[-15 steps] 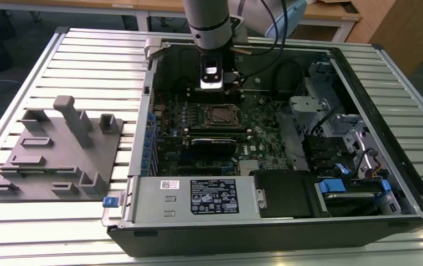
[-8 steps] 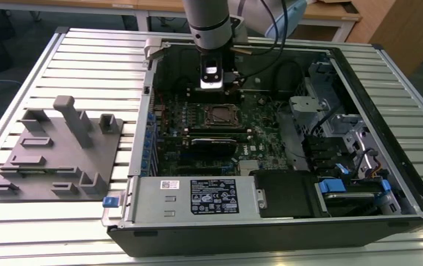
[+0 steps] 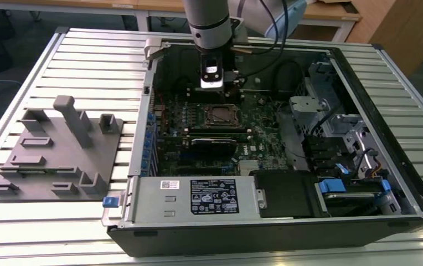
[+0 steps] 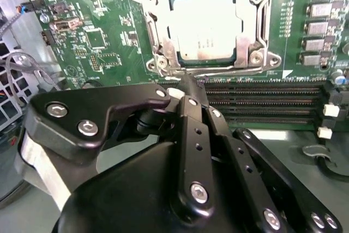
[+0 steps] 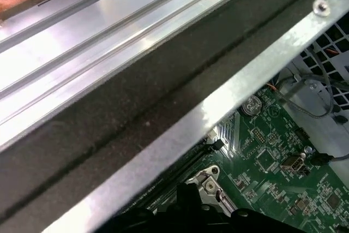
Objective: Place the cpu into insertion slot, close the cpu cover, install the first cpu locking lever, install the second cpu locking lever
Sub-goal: 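Install the first cpu locking lever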
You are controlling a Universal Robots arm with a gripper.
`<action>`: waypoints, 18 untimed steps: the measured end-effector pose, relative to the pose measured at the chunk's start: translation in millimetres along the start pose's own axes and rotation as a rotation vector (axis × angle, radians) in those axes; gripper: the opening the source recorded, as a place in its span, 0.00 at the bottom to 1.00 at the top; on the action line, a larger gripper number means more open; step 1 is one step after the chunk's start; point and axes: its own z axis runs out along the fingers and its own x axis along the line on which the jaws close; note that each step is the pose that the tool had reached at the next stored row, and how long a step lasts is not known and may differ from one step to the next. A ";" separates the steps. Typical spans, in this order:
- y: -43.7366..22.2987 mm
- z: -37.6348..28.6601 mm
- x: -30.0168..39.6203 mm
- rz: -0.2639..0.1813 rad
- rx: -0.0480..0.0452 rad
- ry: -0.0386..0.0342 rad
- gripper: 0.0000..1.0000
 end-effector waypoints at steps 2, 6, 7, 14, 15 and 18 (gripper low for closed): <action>-0.9 -0.2 -0.4 -0.006 0.0032 -0.0019 0.10; -4.1 -0.8 -0.3 -0.010 0.0025 -0.0029 0.10; -5.5 -1.1 0.0 -0.011 0.0020 -0.0032 0.10; -10.0 -2.1 0.8 -0.014 0.0018 -0.0048 0.10; -10.0 -2.2 0.8 -0.014 0.0019 -0.0049 0.10; -10.2 -1.6 0.9 -0.013 0.0034 -0.0029 0.10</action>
